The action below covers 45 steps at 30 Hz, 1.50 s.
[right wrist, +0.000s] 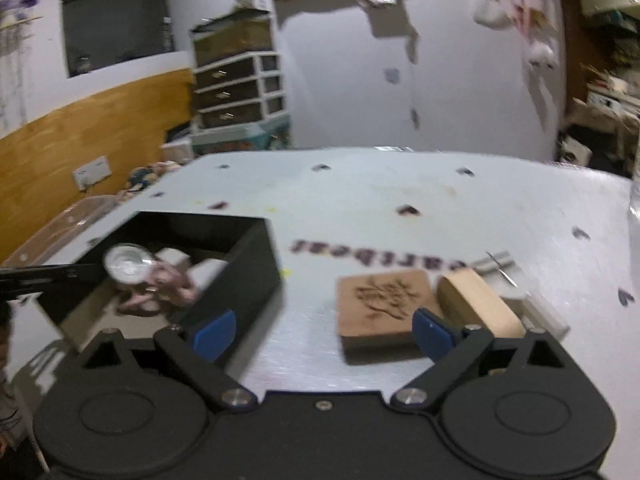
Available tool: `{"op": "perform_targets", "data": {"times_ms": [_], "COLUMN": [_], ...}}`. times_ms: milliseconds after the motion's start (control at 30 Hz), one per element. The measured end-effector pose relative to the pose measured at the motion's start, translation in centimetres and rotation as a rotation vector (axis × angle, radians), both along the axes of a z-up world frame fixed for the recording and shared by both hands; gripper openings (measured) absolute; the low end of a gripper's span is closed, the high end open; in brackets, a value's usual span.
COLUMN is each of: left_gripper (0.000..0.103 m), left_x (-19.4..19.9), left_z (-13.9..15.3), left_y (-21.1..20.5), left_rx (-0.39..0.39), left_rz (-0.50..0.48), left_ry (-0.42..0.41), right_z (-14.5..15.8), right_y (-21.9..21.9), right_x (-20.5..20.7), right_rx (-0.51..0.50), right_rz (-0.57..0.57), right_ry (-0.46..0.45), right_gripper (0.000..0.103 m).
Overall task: Organize rigid objects
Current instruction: 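Move the right gripper to the carved wooden stamp block and grasp it, then carry the wooden stamp block into the black box and release it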
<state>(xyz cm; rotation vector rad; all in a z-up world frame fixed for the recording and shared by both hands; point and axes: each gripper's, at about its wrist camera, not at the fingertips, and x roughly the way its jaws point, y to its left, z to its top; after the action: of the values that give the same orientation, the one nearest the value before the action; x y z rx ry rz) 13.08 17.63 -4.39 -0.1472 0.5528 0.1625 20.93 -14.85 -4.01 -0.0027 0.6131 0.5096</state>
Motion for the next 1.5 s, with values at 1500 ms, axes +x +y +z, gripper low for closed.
{"op": "perform_targets", "data": {"times_ms": [1500], "left_gripper": [0.004], "left_x": [-0.1], "left_z": [1.9], "left_y": [-0.6], "left_rx": [0.005], "left_rz": [0.058], "left_ry": [0.105], "right_z": [7.4], "right_y": [3.7], "right_x": [2.6], "right_rx": [-0.134], "right_rz": [0.581], "right_ry": [-0.091], "right_gripper": [0.079]}}
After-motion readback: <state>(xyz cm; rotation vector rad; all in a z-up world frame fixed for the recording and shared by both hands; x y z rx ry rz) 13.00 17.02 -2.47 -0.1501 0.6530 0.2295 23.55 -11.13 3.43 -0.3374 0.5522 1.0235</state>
